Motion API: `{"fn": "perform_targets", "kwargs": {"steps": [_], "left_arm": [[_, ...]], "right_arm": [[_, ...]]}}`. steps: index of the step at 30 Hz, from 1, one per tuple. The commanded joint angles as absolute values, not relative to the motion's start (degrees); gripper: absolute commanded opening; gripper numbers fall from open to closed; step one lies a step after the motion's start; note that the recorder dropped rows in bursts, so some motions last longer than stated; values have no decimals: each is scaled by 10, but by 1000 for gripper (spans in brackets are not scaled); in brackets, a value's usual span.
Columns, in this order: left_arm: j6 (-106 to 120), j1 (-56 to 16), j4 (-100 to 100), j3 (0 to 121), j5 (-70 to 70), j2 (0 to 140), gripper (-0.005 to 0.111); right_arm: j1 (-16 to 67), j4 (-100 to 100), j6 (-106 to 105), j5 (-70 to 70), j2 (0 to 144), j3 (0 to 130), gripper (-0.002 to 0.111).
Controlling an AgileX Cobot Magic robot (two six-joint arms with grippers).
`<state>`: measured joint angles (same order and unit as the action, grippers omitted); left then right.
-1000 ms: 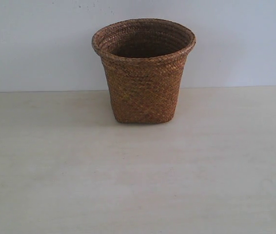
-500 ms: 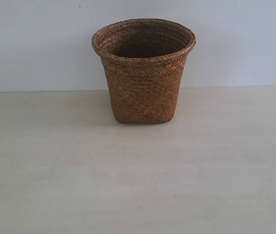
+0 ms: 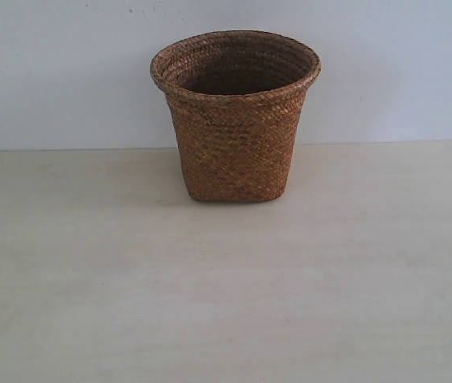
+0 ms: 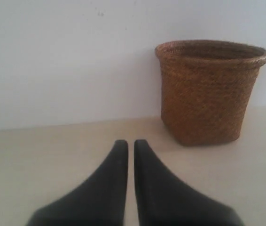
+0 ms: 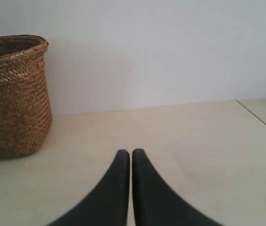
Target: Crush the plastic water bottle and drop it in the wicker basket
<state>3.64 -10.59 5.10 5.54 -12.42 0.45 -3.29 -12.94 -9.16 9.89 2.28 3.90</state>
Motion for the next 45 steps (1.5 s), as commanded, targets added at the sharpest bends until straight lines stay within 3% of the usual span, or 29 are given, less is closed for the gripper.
{"fn": "perform_targets", "kwargs": {"steps": [1,45], "left_arm": [[24,-80,49,35,-135,0,4],[26,-63,35,0,-159,0,4]], "right_arm": [[-34,-129,-95,97,19,39,0],[-34,-130,-95,97,19,39,0]]}}
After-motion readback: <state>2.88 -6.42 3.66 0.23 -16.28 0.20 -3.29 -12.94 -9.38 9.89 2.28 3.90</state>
